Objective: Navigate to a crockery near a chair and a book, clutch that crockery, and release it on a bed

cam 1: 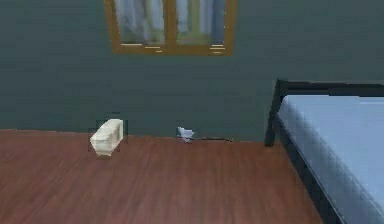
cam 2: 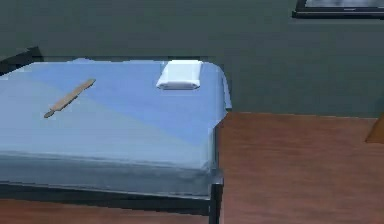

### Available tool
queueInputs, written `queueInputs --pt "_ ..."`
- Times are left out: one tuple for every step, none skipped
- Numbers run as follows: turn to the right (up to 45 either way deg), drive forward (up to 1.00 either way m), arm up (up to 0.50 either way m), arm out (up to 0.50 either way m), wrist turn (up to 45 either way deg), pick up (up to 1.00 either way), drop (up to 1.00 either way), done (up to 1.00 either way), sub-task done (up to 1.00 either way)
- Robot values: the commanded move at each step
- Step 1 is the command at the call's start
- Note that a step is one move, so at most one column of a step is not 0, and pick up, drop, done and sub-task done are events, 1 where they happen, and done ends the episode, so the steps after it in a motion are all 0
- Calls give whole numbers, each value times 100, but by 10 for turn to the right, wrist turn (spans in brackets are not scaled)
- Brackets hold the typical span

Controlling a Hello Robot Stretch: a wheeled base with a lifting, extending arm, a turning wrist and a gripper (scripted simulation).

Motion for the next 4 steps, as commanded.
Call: queueInputs --pt "-450 0 0 0 0 0 0 0 0" --pt "-450 0 0 0 0 0 0 0 0" --pt "-450 0 0 0 0 0 0 0 0" --pt "-450 0 0 0 0 0 0 0 0"
